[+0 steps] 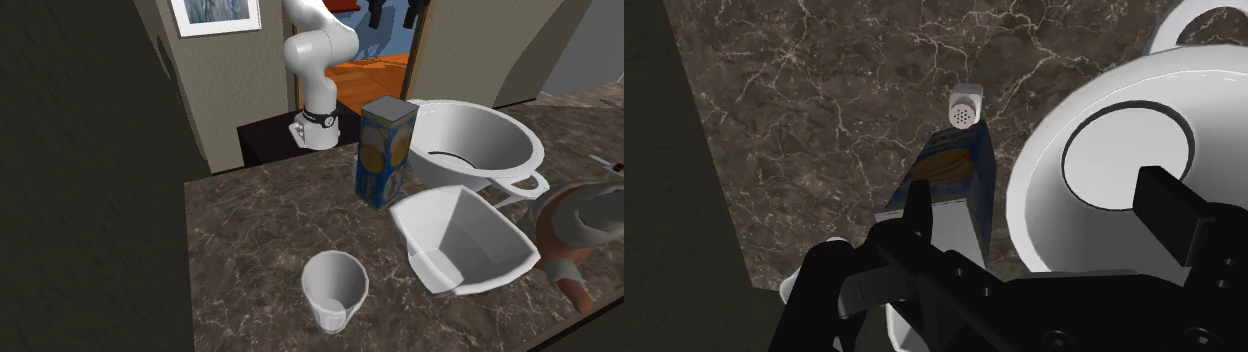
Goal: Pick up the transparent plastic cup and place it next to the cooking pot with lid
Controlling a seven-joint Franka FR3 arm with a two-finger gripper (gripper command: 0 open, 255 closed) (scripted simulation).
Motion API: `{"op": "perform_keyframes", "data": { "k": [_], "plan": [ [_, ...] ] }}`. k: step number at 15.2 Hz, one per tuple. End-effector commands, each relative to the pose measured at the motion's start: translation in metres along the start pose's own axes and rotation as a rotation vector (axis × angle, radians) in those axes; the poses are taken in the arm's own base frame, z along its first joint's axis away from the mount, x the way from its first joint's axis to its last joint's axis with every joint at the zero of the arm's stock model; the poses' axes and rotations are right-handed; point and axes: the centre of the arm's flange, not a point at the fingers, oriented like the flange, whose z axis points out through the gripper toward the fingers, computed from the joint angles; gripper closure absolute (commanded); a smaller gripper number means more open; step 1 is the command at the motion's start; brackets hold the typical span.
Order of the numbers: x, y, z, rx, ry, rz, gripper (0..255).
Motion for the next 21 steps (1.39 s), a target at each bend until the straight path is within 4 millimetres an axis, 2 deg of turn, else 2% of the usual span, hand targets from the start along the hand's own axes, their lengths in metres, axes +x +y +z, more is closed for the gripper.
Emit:
{"op": "perform_keyframes", "data": {
  "k": [1,21],
  "plan": [
    [0.000,0.000,0.000,0.000,0.000,0.000,0],
    [0.190,0.130,0.135,-0.012,-0.033,0.045,0]
  ]
}}
